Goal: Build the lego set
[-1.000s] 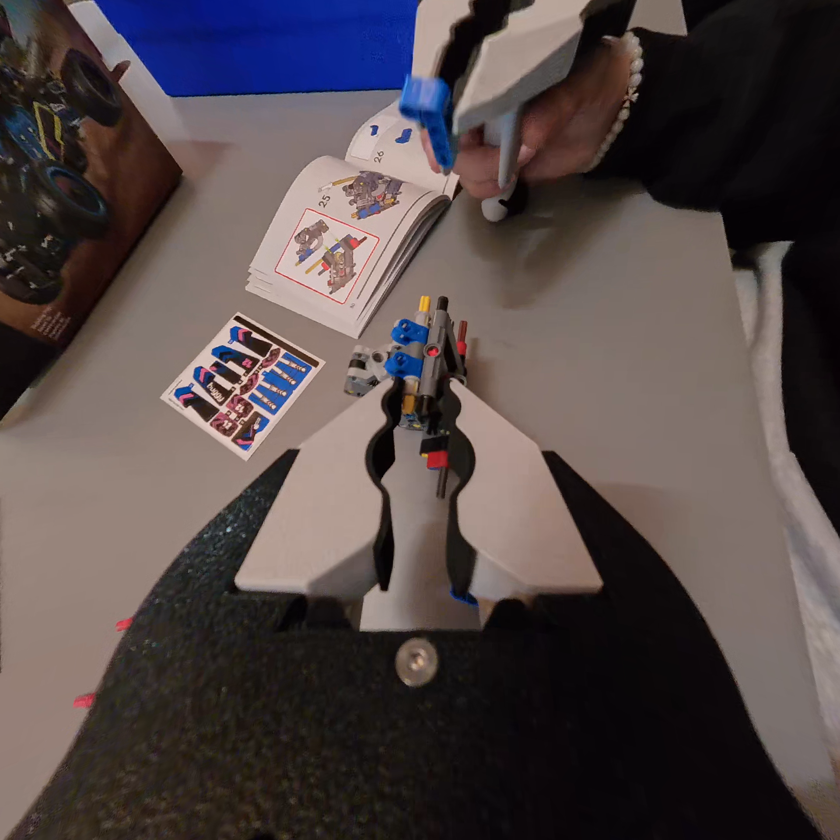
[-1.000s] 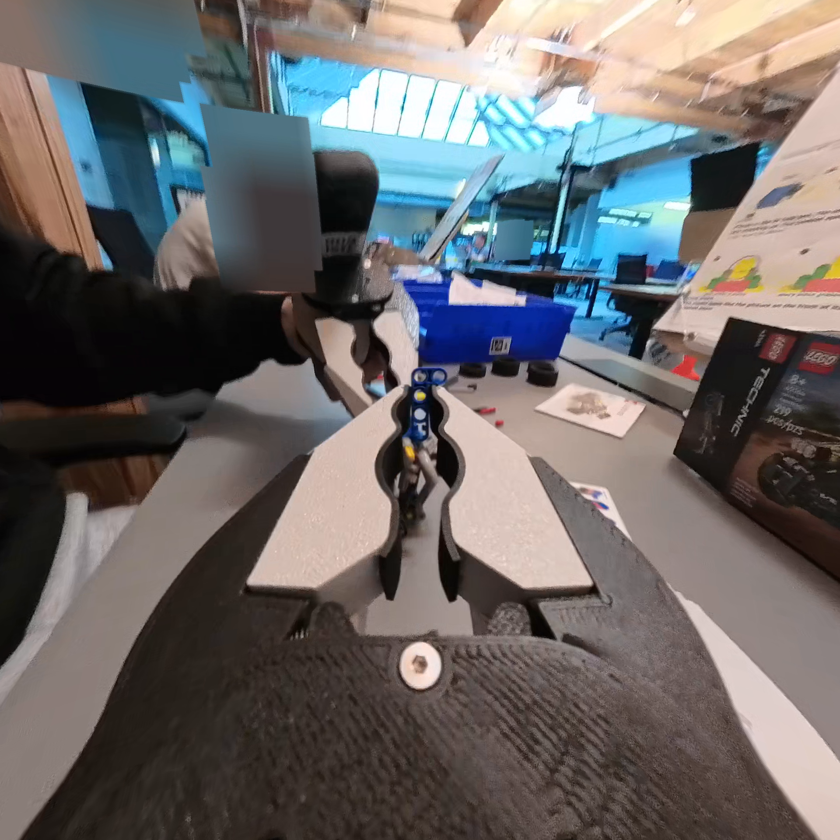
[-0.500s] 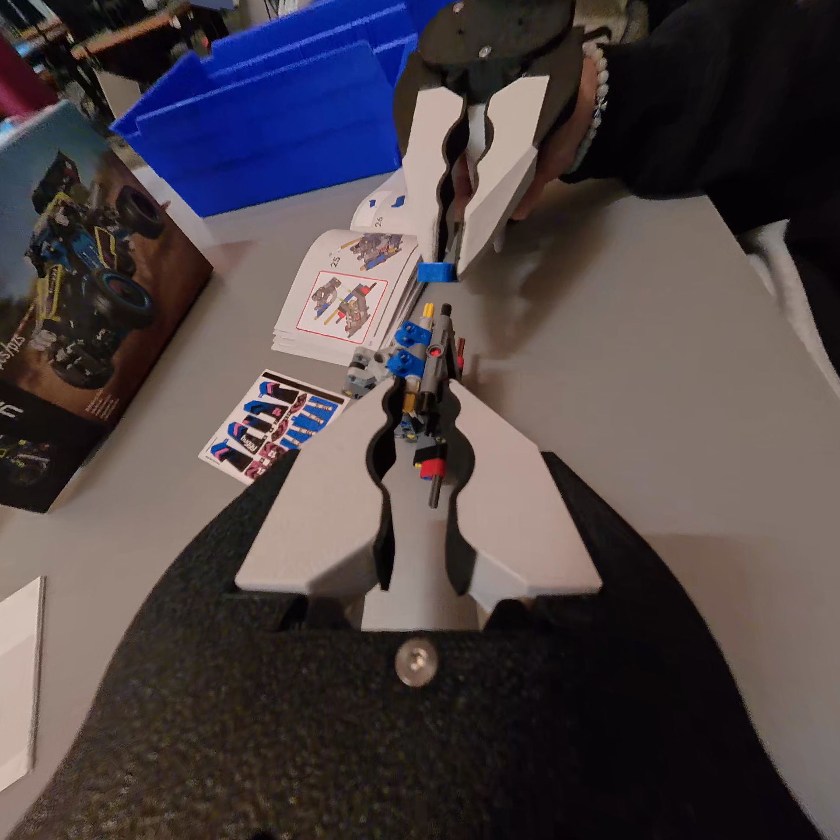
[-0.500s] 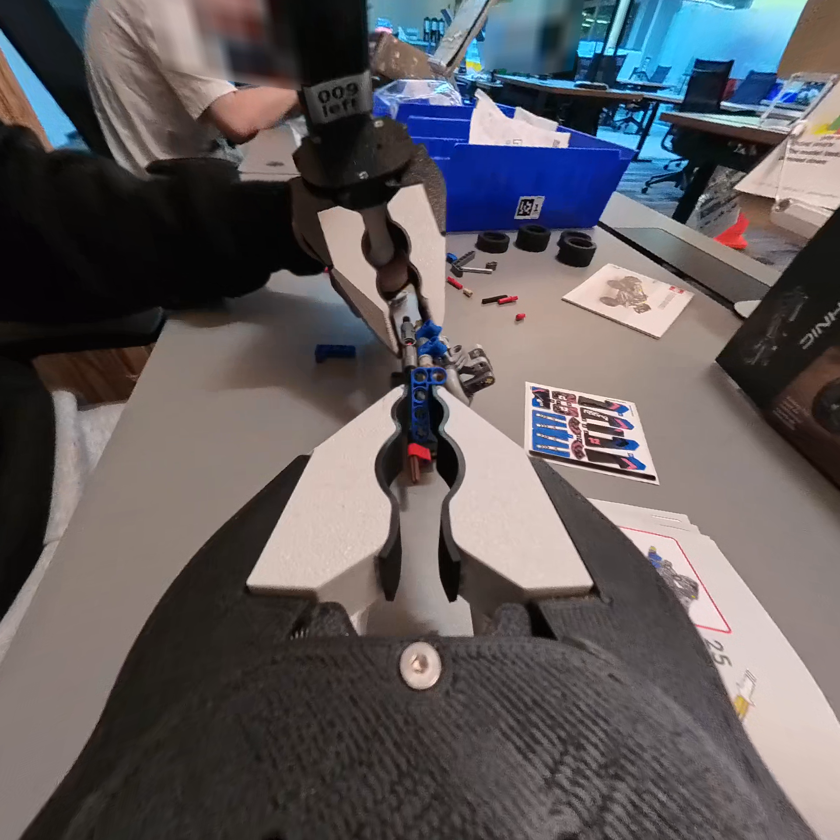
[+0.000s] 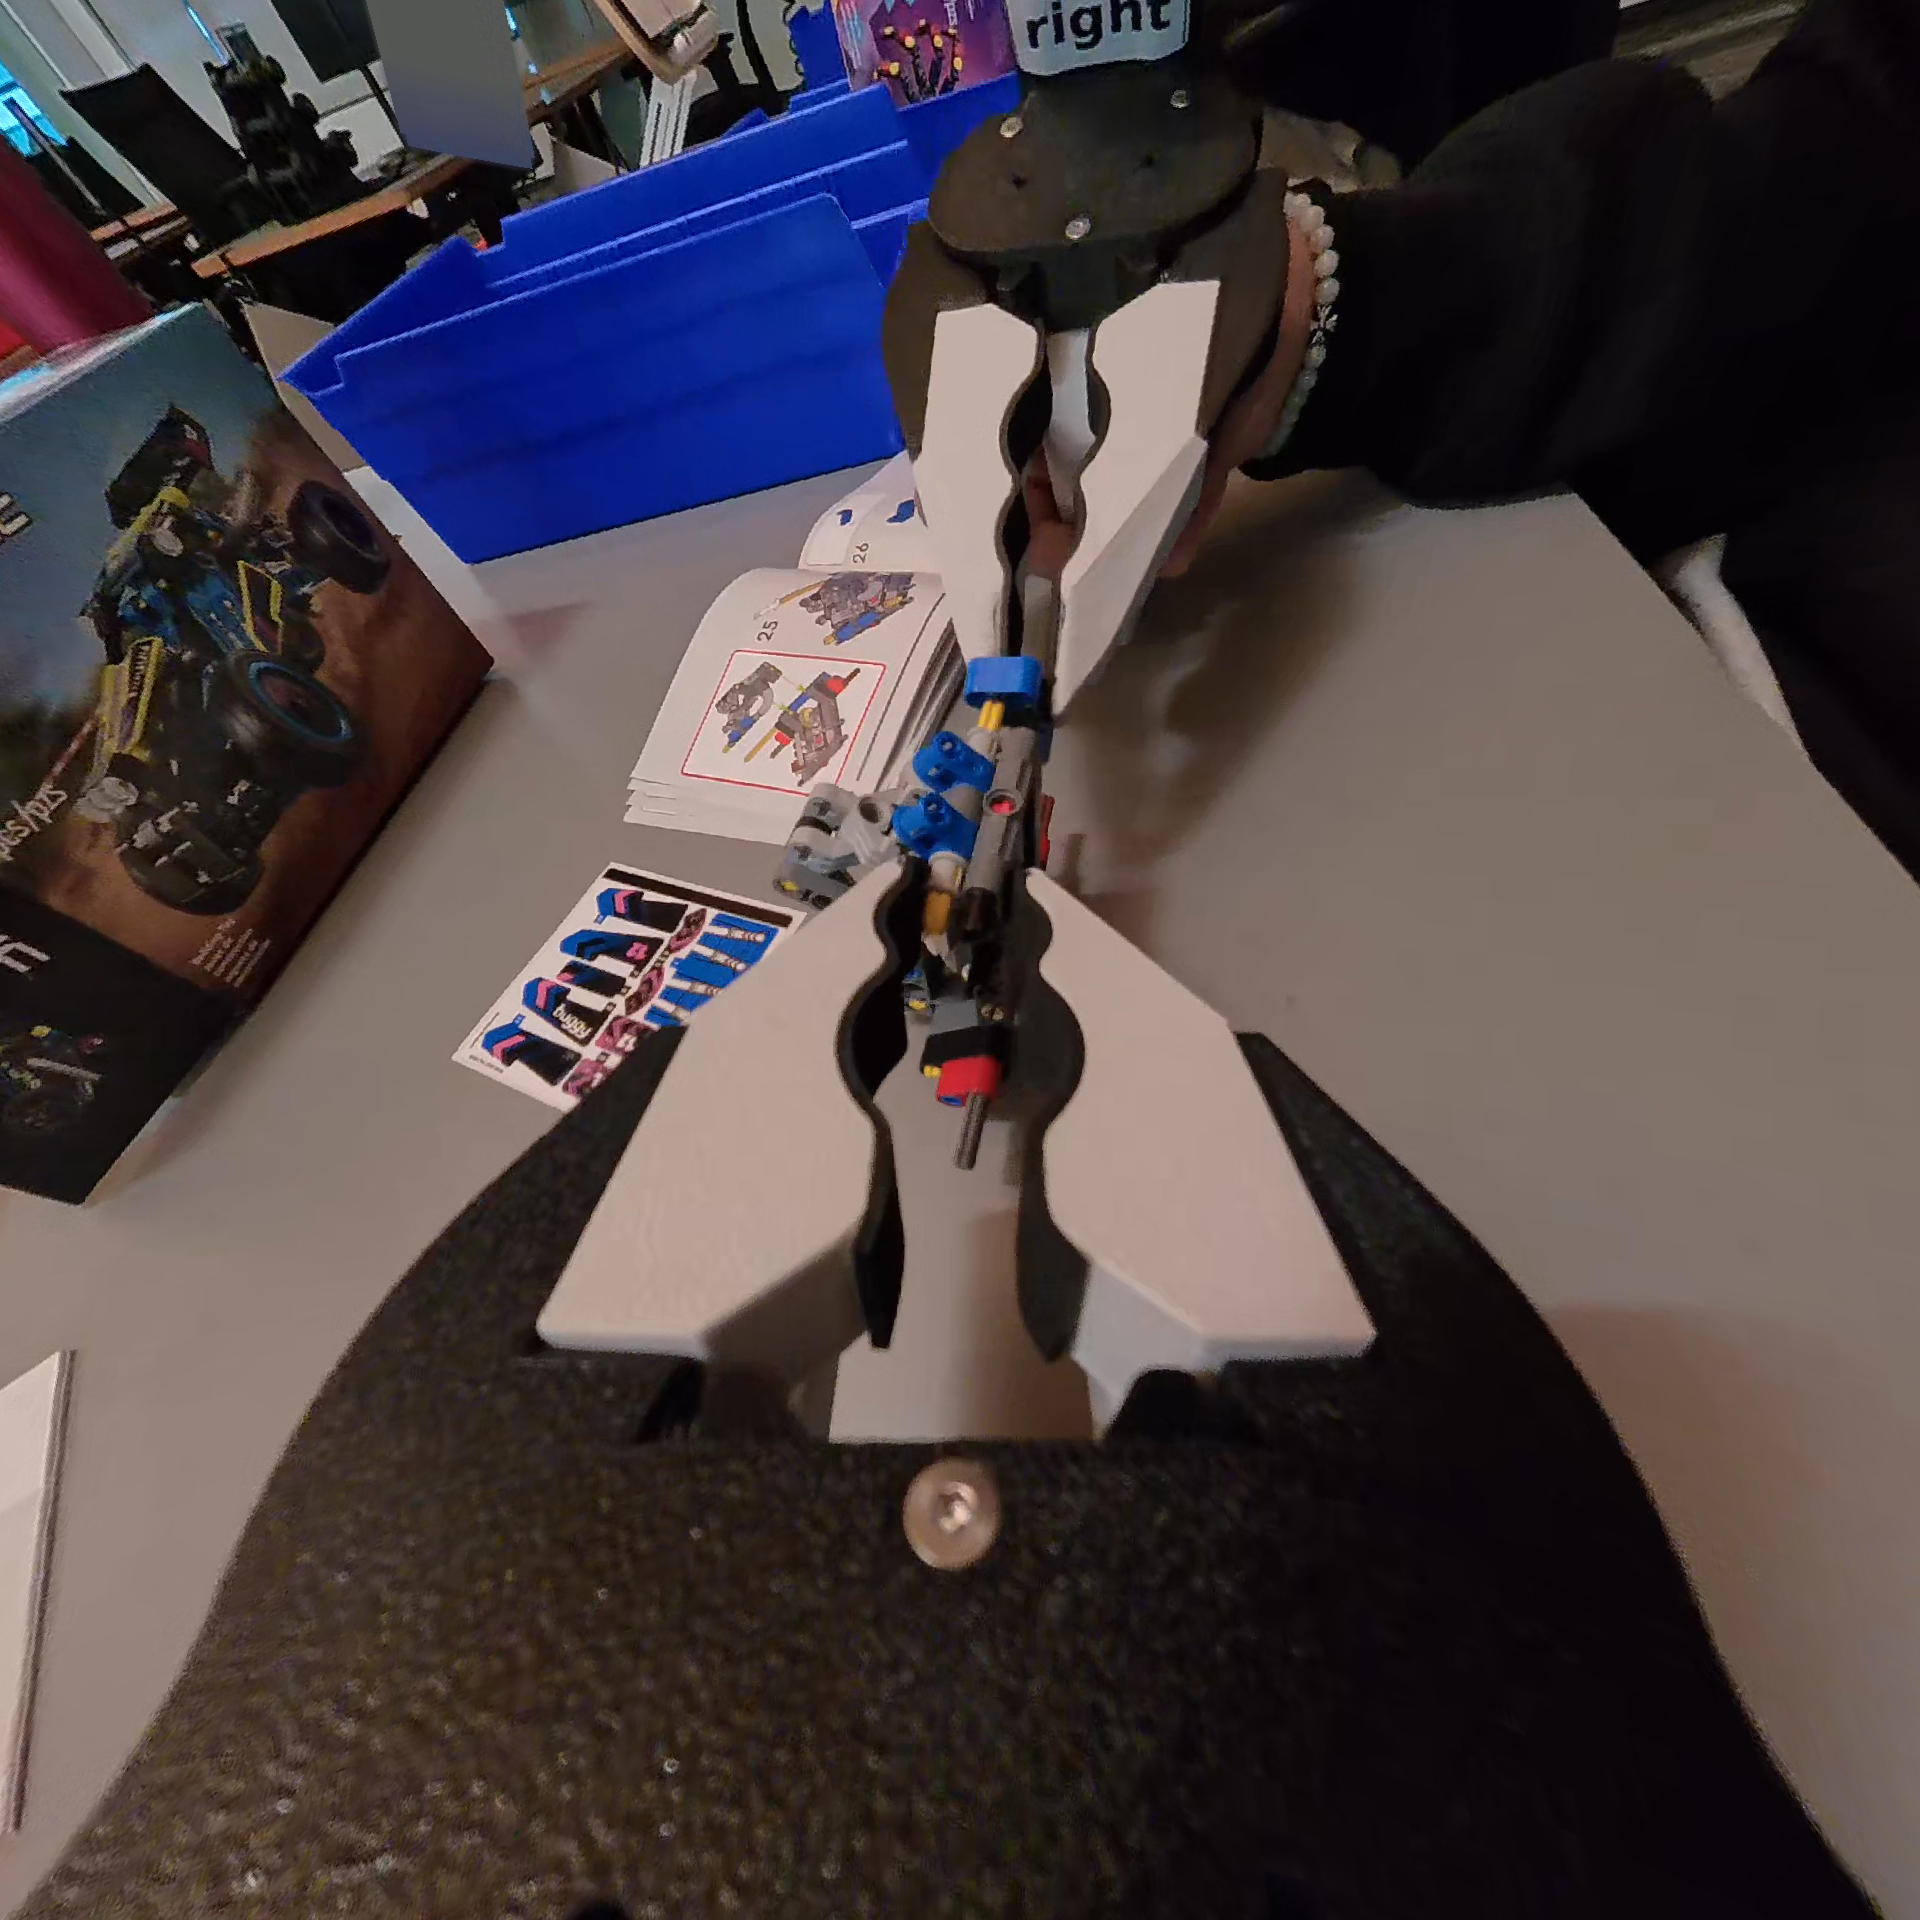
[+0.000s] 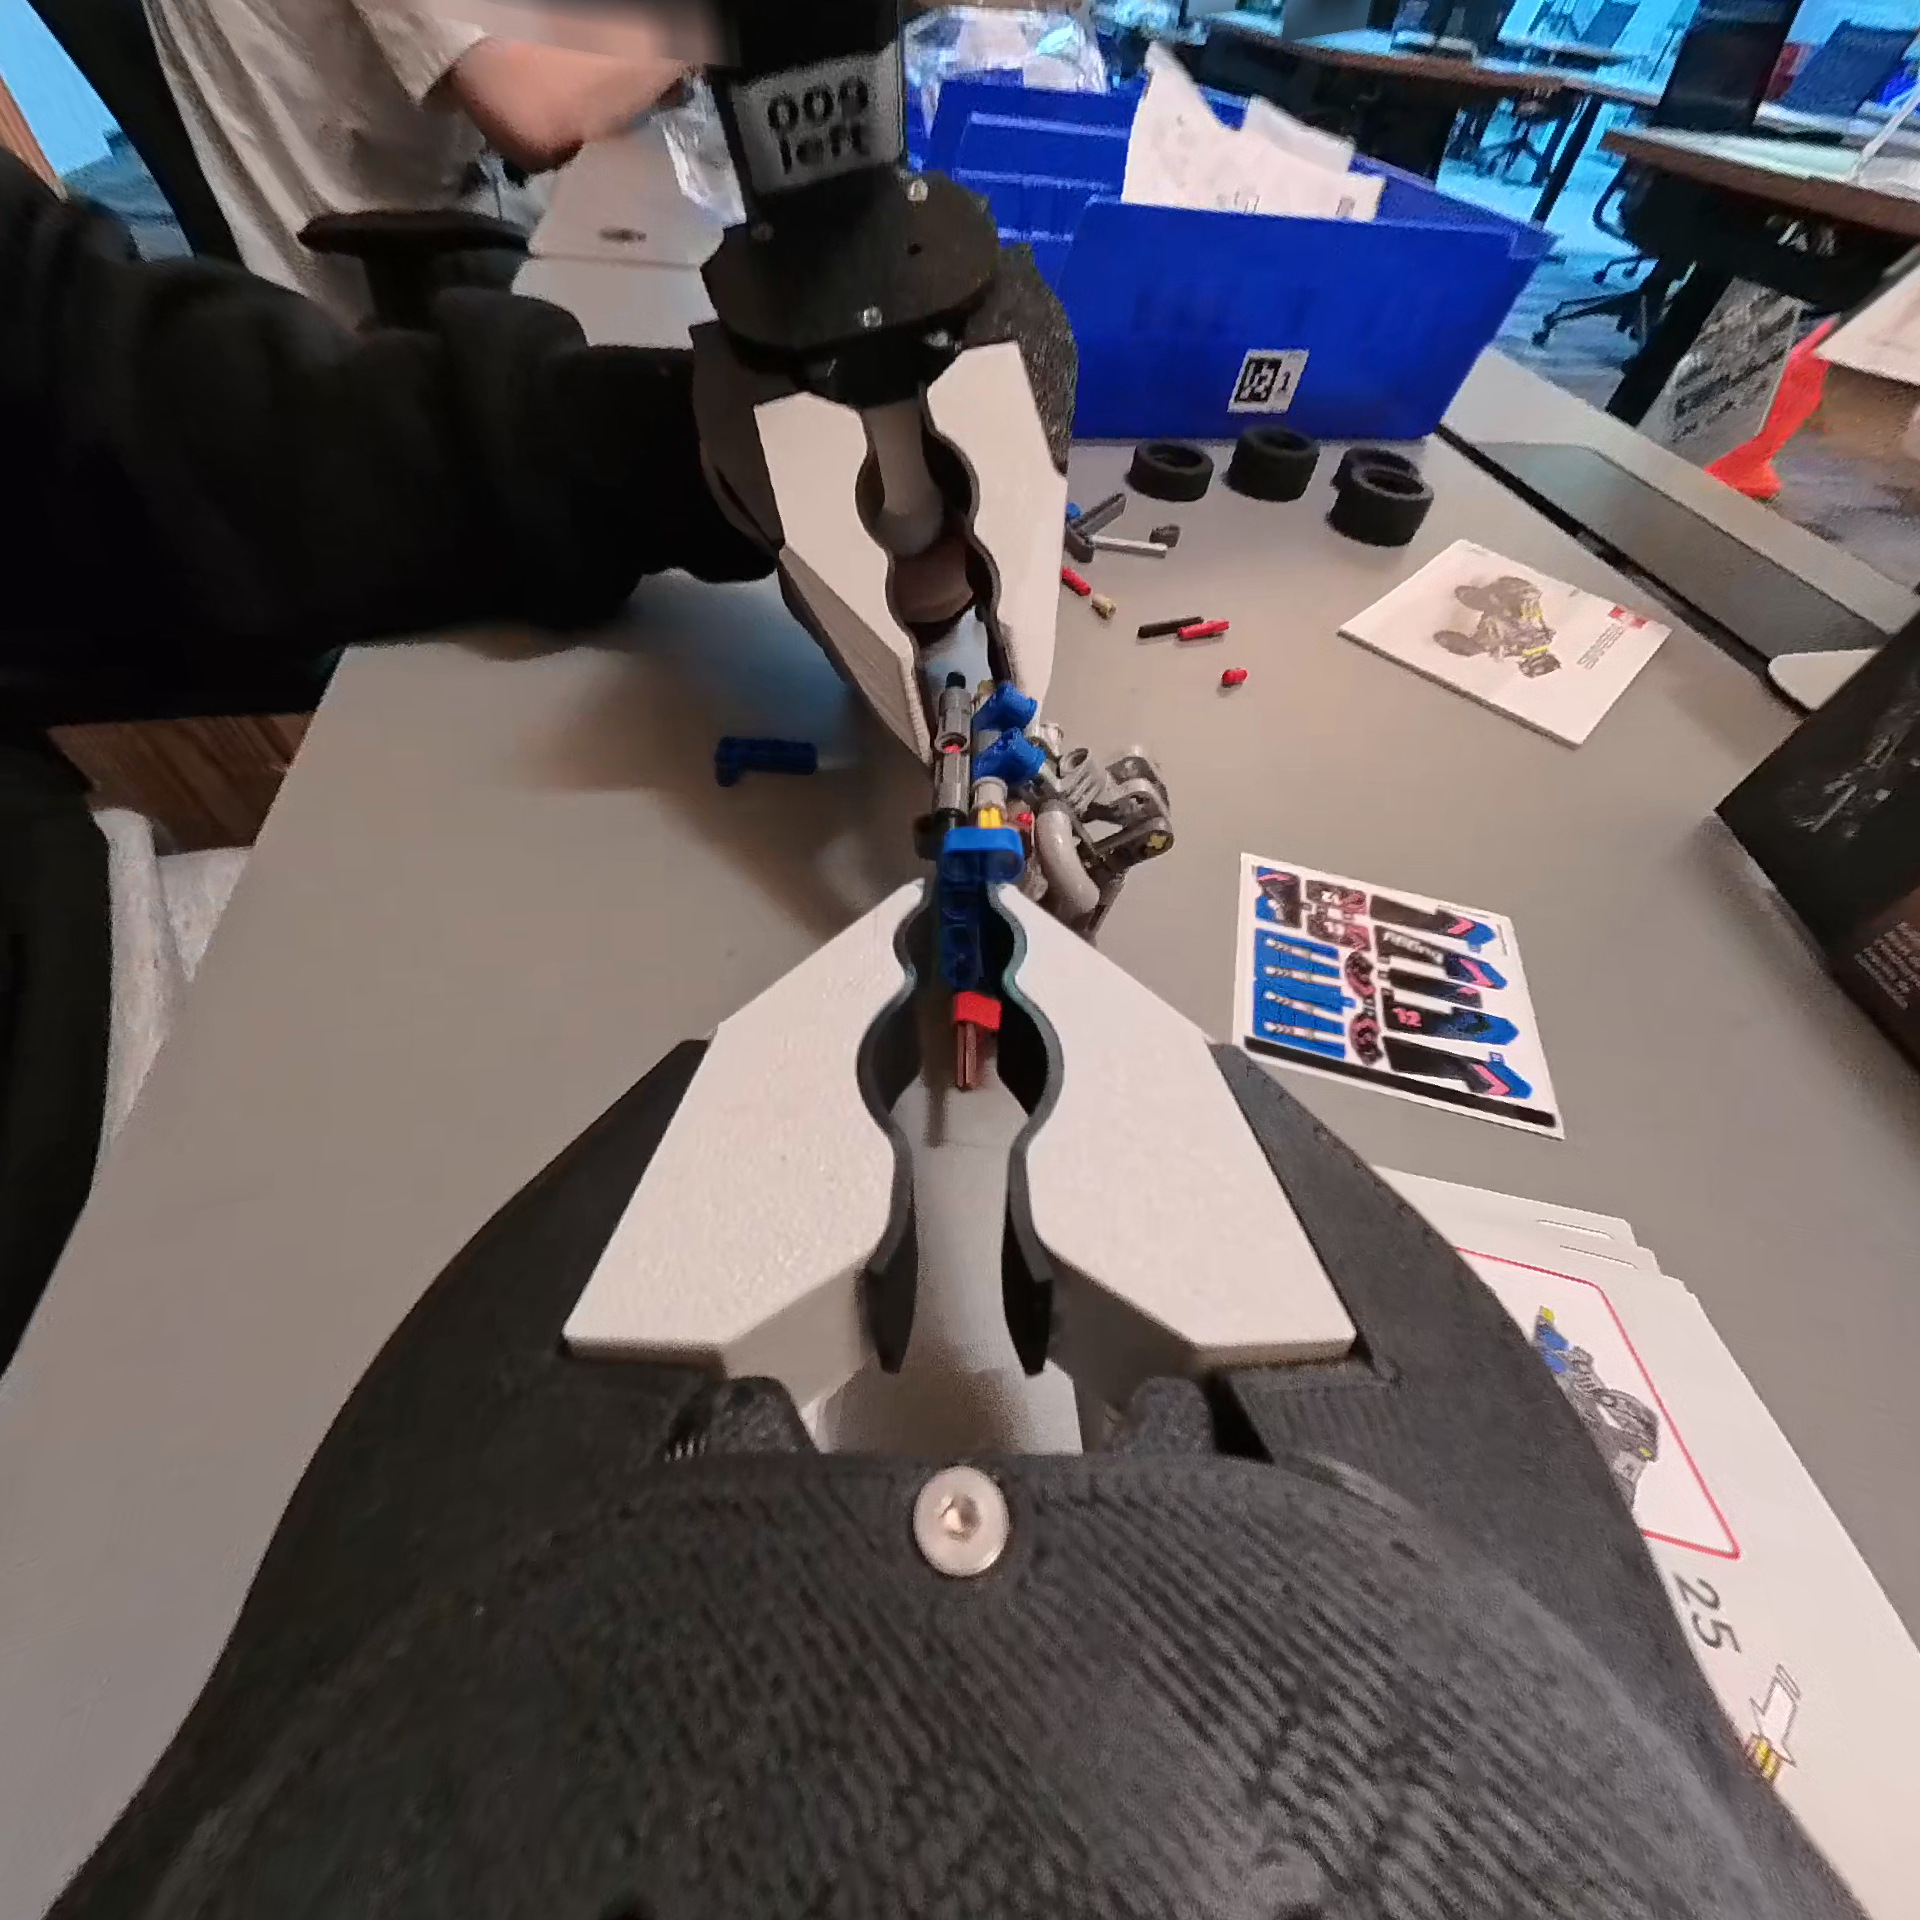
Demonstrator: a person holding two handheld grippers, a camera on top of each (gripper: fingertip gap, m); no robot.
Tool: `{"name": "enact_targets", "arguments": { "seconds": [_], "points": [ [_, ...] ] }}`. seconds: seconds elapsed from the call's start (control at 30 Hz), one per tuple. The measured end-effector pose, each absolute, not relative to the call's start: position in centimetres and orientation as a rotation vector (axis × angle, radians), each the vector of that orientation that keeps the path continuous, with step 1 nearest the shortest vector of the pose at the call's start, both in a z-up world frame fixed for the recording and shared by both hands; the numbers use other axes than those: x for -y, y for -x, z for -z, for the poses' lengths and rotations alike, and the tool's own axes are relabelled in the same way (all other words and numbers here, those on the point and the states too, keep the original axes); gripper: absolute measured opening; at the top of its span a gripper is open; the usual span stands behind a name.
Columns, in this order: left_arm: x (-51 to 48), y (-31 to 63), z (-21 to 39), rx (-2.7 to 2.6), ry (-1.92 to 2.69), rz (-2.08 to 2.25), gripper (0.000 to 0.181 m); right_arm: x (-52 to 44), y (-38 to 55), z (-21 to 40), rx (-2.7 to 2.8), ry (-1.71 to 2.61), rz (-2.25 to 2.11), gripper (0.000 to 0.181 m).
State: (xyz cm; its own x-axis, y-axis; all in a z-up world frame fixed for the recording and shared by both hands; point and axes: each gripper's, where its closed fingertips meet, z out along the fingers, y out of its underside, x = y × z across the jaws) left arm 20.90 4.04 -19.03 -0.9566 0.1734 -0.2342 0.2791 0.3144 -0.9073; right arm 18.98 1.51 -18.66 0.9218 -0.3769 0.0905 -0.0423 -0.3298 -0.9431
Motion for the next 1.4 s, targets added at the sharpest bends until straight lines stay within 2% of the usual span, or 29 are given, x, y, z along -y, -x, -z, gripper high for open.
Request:
{"name": "enact_targets", "arguments": {
  "seconds": [0.13, 0.6, 1.4],
  "points": [
    [-4.3, -21.0, 19.1, -2.459, -0.402, 1.750, 0.013, -2.3, -19.0, 20.4, -0.270, 2.012, 0.402, 0.005],
    [-4.8, -21.0, 19.2, -2.447, -0.417, 1.667, 0.013, -2.1, -19.6, 19.5, -0.161, 1.956, 0.630, 0.005],
    [-4.6, -21.0, 19.4, -2.427, -0.398, 1.588, 0.013, -2.0, -19.5, 19.7, -0.152, 2.120, 0.708, 0.005]
  ]
}}
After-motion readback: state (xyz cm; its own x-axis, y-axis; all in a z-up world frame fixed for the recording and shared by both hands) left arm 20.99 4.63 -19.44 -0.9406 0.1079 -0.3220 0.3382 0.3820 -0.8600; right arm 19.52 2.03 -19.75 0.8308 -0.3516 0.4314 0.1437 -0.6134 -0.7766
